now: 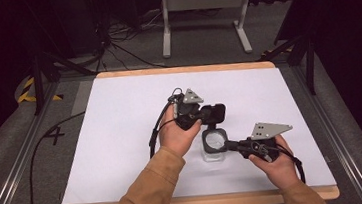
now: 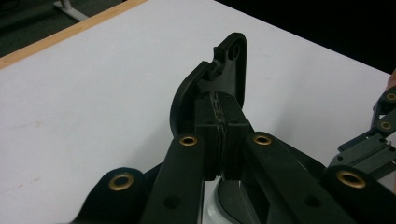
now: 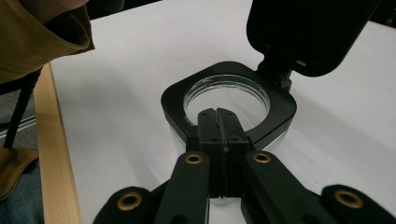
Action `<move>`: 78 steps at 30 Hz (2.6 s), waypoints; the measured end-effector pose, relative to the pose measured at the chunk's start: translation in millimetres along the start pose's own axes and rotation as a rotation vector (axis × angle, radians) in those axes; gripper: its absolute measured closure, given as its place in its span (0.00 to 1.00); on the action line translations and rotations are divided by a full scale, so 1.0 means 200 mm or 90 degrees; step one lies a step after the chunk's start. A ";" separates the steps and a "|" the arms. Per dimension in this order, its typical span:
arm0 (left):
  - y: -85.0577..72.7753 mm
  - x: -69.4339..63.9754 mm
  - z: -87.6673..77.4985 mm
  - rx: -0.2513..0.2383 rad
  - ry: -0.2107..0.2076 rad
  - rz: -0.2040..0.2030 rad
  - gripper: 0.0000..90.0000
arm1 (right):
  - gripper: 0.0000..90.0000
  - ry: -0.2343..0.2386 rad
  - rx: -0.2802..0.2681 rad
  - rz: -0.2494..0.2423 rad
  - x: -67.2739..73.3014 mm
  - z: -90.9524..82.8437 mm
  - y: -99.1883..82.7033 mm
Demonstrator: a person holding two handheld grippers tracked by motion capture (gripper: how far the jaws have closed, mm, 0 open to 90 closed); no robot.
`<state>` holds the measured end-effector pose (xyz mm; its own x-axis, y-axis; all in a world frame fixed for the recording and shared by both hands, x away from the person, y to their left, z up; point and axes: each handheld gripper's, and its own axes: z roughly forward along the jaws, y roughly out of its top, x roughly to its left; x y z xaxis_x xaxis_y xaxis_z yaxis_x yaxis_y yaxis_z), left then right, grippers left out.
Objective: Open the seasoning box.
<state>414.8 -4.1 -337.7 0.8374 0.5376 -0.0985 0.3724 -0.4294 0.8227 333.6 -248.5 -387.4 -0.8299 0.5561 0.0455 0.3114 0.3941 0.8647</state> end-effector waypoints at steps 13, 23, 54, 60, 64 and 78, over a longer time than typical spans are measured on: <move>-0.04 -0.09 -0.19 -0.019 -0.033 0.026 0.96 | 1.00 -0.002 0.028 0.014 -0.01 -0.02 0.02; -0.17 -0.07 -0.35 -0.005 0.005 0.007 0.94 | 1.00 -0.035 0.005 0.029 -0.10 -0.13 0.07; -0.61 0.27 -0.55 0.120 0.085 -0.101 0.81 | 0.86 -0.150 0.092 0.082 -0.37 -0.31 -0.02; -0.69 0.35 -0.51 0.122 0.069 -0.111 0.77 | 0.81 -0.170 0.104 0.088 -0.43 -0.33 -0.07; -0.75 0.40 -0.49 0.123 0.074 -0.123 0.75 | 0.77 -0.179 0.116 0.093 -0.47 -0.32 -0.12; -0.88 0.49 -0.43 0.108 0.096 -0.147 0.61 | 0.62 -0.195 0.123 0.097 -0.60 -0.23 -0.30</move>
<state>396.6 187.4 -443.9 0.6590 0.7312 -0.1765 0.6177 -0.3922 0.6817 392.5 -372.3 -420.8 -0.6003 0.7997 -0.0104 0.5264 0.4048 0.7477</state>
